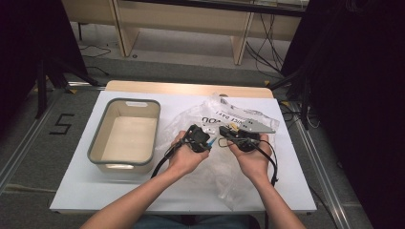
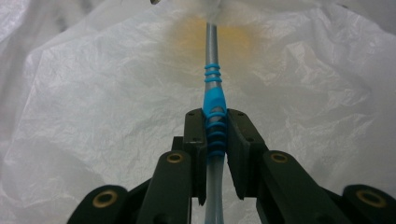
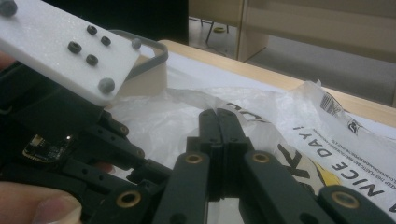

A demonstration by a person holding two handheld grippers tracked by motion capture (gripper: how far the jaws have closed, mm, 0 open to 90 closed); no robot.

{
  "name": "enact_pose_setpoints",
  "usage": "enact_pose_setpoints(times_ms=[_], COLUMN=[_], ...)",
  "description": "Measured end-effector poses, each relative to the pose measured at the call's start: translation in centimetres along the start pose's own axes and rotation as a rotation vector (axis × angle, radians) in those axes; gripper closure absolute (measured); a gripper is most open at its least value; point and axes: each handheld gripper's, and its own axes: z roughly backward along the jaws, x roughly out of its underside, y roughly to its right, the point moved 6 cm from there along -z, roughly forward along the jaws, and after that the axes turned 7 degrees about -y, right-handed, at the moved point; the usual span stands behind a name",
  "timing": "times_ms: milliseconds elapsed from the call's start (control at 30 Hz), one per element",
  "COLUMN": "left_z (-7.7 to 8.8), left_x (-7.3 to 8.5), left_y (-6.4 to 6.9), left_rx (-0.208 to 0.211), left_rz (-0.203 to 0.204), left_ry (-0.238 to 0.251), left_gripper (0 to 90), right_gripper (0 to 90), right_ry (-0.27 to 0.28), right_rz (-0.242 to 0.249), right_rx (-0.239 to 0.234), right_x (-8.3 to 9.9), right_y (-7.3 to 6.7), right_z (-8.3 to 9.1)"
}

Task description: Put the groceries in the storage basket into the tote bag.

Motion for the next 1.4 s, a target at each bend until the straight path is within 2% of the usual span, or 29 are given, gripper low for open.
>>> enact_pose_setpoints(times_ms=[433,633,833,1167,1333,1400], left_z=[-0.2,-0.4,-1.0,-1.8,-2.0,-2.0], left_x=[-0.5,-0.5,-0.6,-1.2,-1.3,-1.3], left_y=[0.3,0.3,0.0,0.1,0.2,0.4], left_rx=[-0.003,-0.01,-0.023,-0.039,-0.029,-0.025], left_rz=[-0.005,-0.007,0.01,0.013,0.0,-0.035], left_ry=[0.051,0.052,0.045,0.074,0.086,0.099], left_gripper=[78.2,78.2,78.1,77.9,76.9,74.0], right_gripper=[90.0,90.0,90.0,90.0,90.0,90.0], right_ry=[-0.017,-0.032,-0.03,-0.025,-0.024,-0.023], right_rz=[0.003,0.003,0.003,-0.005,-0.008,-0.008], right_rx=[-0.005,-0.007,-0.007,-0.004,0.0,-0.001], right_x=[0.4,0.8,0.8,0.7,0.7,0.7], right_y=[-0.2,-0.2,-0.2,0.1,0.1,0.2], right_z=[-0.4,-0.8,-0.8,-0.6,-0.6,-0.6])
